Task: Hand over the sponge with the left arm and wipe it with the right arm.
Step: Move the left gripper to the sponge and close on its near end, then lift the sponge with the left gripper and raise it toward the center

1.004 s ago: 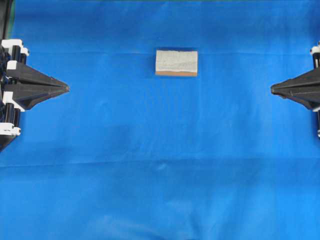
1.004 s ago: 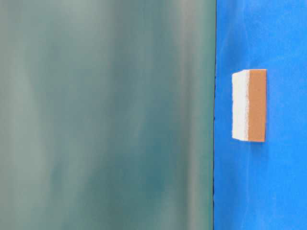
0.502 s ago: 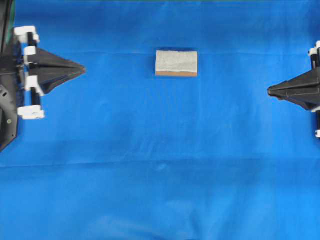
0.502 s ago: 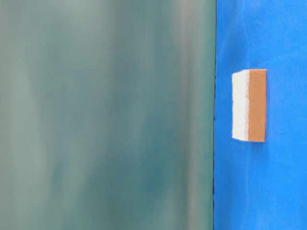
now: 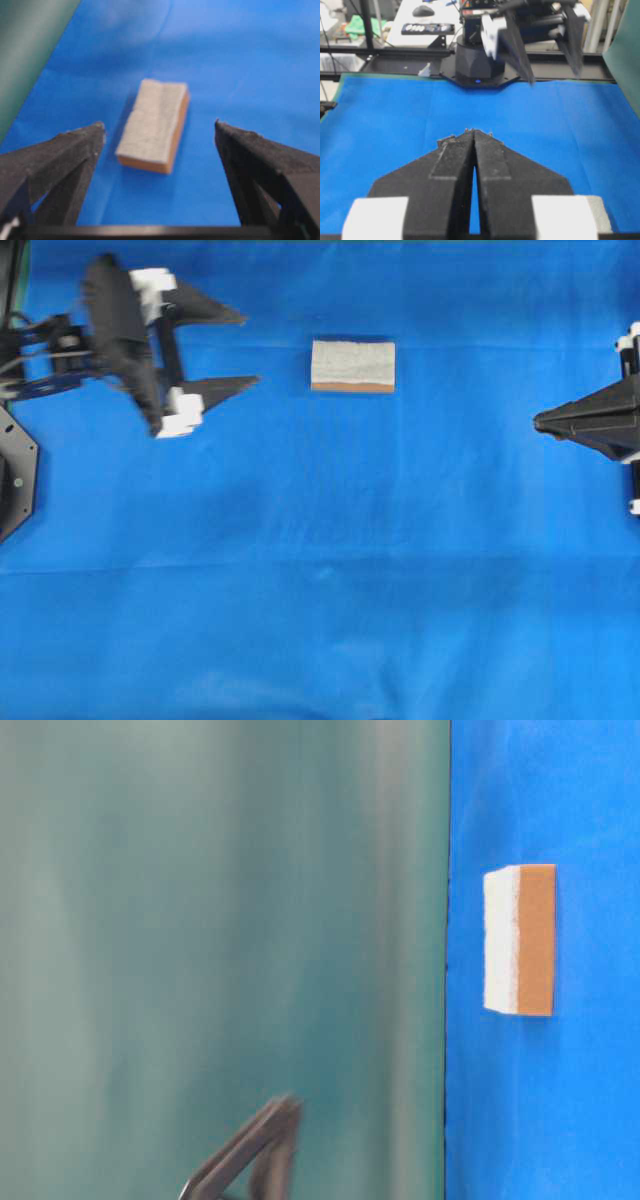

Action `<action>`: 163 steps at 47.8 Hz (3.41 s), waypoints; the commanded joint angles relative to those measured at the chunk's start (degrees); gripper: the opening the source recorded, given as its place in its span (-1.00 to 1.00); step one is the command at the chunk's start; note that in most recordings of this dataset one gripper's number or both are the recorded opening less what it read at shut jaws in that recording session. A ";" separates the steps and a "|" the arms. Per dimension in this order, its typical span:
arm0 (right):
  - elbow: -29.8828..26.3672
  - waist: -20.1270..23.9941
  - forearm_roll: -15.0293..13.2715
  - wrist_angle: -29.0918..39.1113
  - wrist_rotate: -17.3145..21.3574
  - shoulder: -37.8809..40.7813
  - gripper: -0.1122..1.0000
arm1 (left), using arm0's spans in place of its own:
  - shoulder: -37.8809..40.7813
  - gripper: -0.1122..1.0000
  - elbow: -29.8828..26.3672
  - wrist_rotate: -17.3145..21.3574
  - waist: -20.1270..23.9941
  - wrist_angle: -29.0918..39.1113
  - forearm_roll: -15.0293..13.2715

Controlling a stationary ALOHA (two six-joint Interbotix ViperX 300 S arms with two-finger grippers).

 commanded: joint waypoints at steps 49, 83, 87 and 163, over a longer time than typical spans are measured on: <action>-0.88 -0.88 0.09 -0.62 0.26 3.43 -0.76 | 38.32 0.88 -20.74 2.99 6.06 0.97 0.18; -0.79 -2.20 0.09 -0.79 0.35 4.48 -0.76 | 35.86 0.06 -21.09 2.20 5.54 6.59 0.00; -0.79 -2.29 0.09 -0.79 0.35 4.75 -0.76 | 33.57 0.06 -21.01 1.41 5.45 8.17 -0.09; -10.63 -0.18 0.88 -1.58 4.31 22.15 -0.71 | 12.74 0.06 -16.79 -12.22 -15.21 20.13 -0.44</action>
